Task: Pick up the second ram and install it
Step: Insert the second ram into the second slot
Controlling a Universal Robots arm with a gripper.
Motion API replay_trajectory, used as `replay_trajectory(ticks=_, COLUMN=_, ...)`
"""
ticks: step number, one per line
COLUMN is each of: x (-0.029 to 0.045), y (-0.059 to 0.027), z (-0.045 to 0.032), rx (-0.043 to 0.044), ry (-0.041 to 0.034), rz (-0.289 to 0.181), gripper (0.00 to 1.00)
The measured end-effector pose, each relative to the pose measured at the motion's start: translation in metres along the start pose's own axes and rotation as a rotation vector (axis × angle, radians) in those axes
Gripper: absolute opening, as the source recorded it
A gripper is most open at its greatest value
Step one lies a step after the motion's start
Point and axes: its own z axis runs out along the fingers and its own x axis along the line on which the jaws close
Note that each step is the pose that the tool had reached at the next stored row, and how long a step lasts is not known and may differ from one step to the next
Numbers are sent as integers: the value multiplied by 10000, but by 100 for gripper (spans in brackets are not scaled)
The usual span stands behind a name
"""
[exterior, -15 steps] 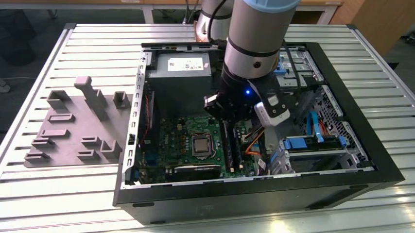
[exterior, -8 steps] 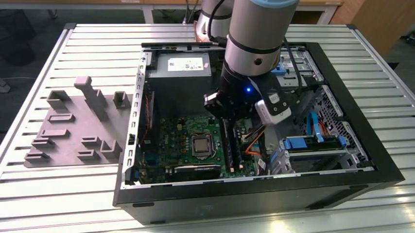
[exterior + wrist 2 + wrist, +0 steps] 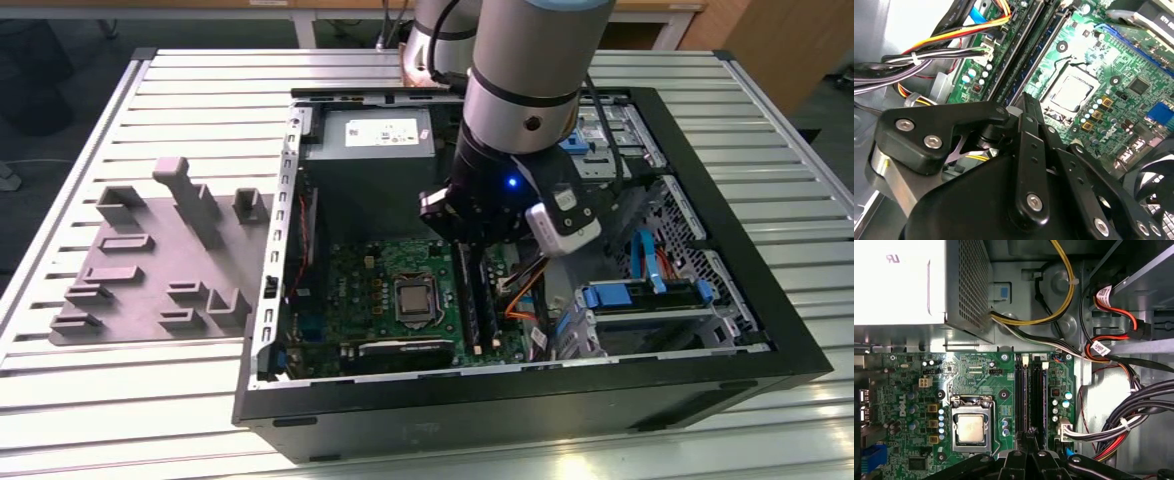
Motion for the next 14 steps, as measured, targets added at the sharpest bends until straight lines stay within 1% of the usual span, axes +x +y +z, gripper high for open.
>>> replay_trajectory(ticks=14, x=0, y=0, z=3, rx=2, ry=0, rz=0, gripper=11)
